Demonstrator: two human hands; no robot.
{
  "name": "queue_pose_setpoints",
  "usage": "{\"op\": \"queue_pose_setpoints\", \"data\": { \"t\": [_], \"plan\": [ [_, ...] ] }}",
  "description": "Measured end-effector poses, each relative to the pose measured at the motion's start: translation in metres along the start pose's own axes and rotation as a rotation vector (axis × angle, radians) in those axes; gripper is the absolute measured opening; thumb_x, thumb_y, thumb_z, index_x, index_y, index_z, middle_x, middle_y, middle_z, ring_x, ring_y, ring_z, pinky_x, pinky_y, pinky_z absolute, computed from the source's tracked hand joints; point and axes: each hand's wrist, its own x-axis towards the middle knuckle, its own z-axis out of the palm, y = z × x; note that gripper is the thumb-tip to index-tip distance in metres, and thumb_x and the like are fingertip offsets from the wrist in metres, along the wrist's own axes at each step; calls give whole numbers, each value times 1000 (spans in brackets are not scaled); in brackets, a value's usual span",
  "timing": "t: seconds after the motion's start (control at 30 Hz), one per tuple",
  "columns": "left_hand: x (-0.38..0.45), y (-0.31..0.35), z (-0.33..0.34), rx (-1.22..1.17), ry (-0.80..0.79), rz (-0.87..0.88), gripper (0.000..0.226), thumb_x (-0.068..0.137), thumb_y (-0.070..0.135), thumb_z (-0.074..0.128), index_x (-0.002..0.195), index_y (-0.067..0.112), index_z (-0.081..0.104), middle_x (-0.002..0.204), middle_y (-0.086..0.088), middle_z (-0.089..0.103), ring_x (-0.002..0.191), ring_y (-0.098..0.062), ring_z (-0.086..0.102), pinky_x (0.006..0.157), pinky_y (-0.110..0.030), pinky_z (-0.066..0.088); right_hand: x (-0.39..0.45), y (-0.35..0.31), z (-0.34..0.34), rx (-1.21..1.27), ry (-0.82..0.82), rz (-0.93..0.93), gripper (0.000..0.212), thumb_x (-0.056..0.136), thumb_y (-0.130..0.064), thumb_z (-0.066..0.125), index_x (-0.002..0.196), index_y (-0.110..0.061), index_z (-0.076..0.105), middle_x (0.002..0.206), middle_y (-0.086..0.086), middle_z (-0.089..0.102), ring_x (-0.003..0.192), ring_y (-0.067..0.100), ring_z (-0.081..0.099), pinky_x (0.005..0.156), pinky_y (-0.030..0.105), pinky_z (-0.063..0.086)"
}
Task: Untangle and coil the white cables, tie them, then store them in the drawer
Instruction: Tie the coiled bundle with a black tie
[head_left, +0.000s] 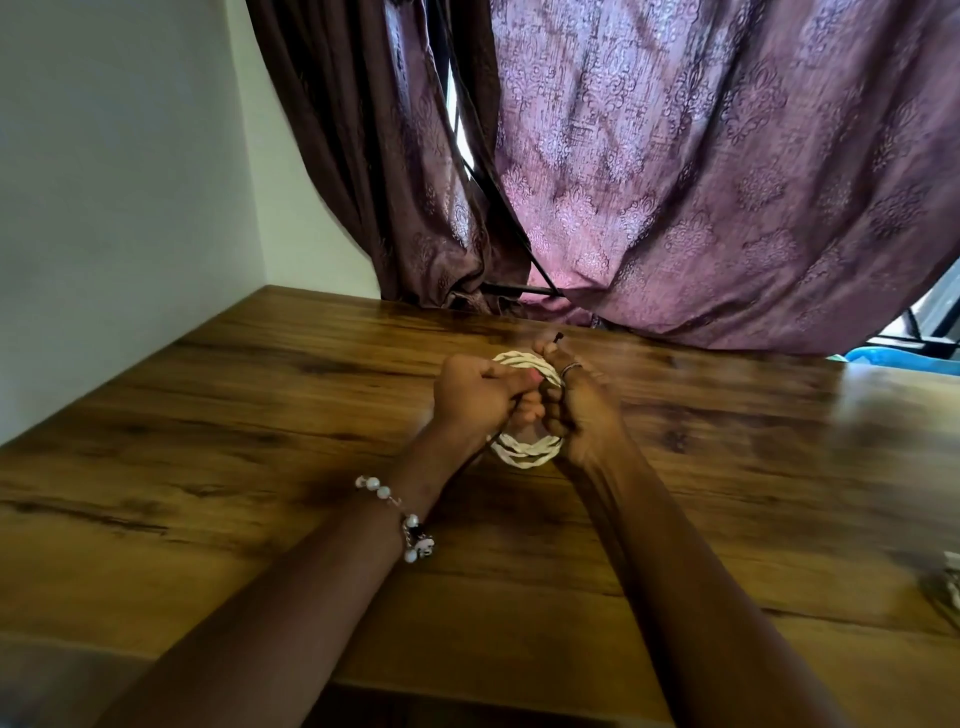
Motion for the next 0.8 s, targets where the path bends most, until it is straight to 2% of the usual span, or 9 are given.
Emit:
{"op": "queue_pose_setpoints", "data": {
  "t": [0.1, 0.2, 0.27, 0.37, 0.47, 0.57, 0.67, 0.73, 0.8],
  "plan": [
    [0, 17, -12, -246, -98, -115, 6, 88, -3, 60, 83, -3, 64, 61, -13, 66, 46, -11, 64, 46, -17, 53, 2, 0, -6, 7, -7, -31, 17, 95, -23, 54, 101, -20, 70, 46, -3, 38, 30, 4, 20, 33, 9, 15],
    [4, 26, -24, -382, -187, -174, 20, 92, -12, 44, 93, -10, 64, 81, -18, 67, 66, -17, 69, 59, -19, 57, 2, 0, -6, 6, -4, -52, 17, 96, -21, 54, 102, -19, 69, 49, -1, 43, 29, 4, 23, 32, 9, 15],
    [6, 27, -27, -419, -209, -159, 27, 91, -19, 37, 94, -11, 63, 85, -18, 67, 77, -21, 67, 63, -21, 58, 2, 1, -6, 21, 0, -58, 18, 95, -20, 54, 105, -17, 69, 54, 0, 45, 29, 4, 23, 32, 8, 16],
    [5, 26, -26, -354, -186, -88, 17, 90, -8, 51, 88, -3, 67, 76, -10, 68, 64, -14, 65, 60, -22, 58, 0, -1, -6, 5, 4, -94, 20, 96, -18, 53, 108, -13, 67, 61, 5, 41, 29, 4, 21, 31, 9, 16],
    [8, 26, -26, -285, -48, -7, 14, 92, 9, 57, 86, 5, 69, 66, -2, 58, 47, -4, 49, 44, -17, 48, -4, -2, -6, -22, -27, -107, 20, 96, -17, 54, 108, -9, 67, 62, 4, 33, 28, 4, 18, 31, 9, 18],
    [15, 27, -29, -310, 46, 31, 14, 93, 10, 57, 86, 8, 68, 71, -2, 59, 54, -6, 46, 45, -16, 46, -8, -6, -6, -18, -58, -123, 25, 95, -14, 55, 114, -1, 65, 71, 10, 47, 26, 2, 21, 31, 8, 20],
    [17, 31, -32, -486, 57, -22, 14, 93, 6, 54, 88, 8, 67, 70, -1, 67, 65, -12, 59, 57, -22, 53, -18, -12, 0, 37, -92, -135, 27, 92, -6, 56, 116, 7, 61, 84, 11, 61, 26, -2, 33, 28, 10, 24],
    [19, 31, -33, -603, 33, -58, 15, 92, 2, 54, 87, 7, 67, 65, -4, 66, 60, -13, 62, 61, -27, 58, -21, -14, 1, 54, -95, -154, 27, 91, -2, 57, 116, 9, 59, 88, 15, 61, 26, -2, 37, 28, 10, 27],
    [19, 29, -31, -586, 14, -56, 14, 91, -2, 55, 89, 5, 67, 63, -6, 64, 51, -10, 57, 51, -24, 54, -21, -14, 1, 28, -89, -178, 29, 89, -1, 59, 117, 8, 60, 87, 17, 60, 26, -2, 33, 29, 10, 25]
  ]
}}
